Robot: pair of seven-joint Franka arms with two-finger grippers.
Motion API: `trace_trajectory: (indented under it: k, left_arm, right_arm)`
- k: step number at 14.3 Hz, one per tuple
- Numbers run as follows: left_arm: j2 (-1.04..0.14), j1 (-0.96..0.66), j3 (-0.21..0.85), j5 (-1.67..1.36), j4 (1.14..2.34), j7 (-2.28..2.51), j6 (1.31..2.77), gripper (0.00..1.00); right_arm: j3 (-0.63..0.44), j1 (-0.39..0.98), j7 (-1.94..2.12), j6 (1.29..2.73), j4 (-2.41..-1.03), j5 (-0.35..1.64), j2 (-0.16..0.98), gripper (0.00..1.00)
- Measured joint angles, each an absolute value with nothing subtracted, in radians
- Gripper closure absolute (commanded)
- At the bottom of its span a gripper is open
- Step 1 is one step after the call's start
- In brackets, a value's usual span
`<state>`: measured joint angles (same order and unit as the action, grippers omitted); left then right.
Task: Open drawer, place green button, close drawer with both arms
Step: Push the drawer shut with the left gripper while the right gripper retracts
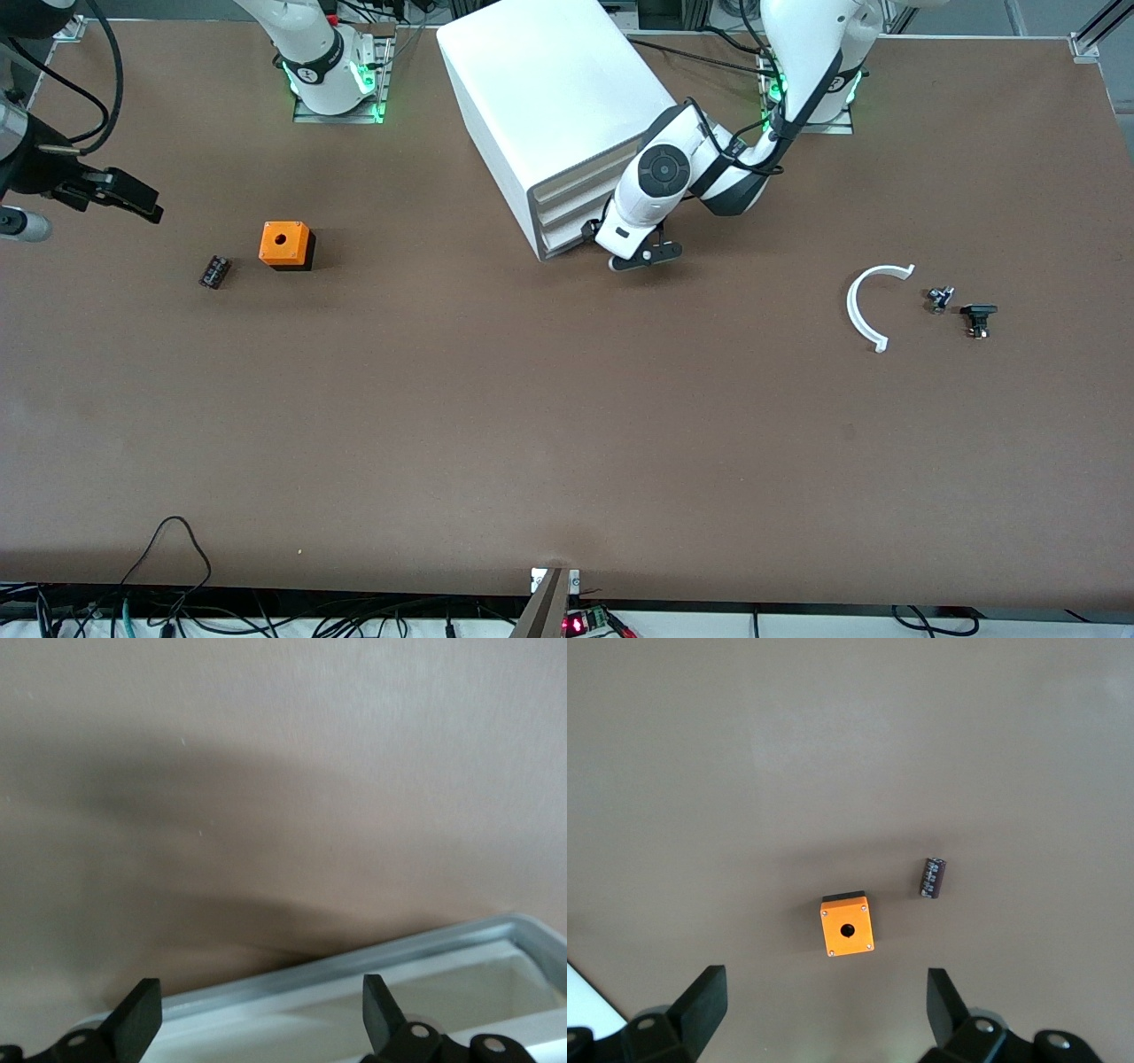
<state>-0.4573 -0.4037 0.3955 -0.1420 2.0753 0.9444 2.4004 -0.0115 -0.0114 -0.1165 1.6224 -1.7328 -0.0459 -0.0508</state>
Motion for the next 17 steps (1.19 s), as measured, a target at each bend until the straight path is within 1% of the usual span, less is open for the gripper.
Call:
trace_trajectory:
  k: [8, 12, 14, 17]
  left_arm:
    - [-0.451, -0.404, 0.408, -0.142, 2.081, 0.944, 2.394, 0.0]
    - [-0.438, -0.391, 0.411, -0.143, 2.081, 0.945, 2.394, 0.0]
    - [-0.403, -0.34, 0.405, -0.143, 2.079, 0.947, 2.396, 0.0]
    - [-0.299, -0.19, 0.388, -0.143, 2.06, 0.945, 2.394, 0.0]
  right_arm:
    - [-0.012, -0.011, -0.081, 1.645, -1.707, -0.045, -0.052, 0.0]
    - [-0.03, -0.011, -0.002, 1.603, -1.686, -0.045, -0.052, 0.0]
    - [-0.032, -0.011, -0.002, 1.598, -1.67, -0.045, -0.052, 0.0]
    - [-0.032, -0.011, -0.003, 1.598, -1.66, -0.044, -0.051, 0.0]
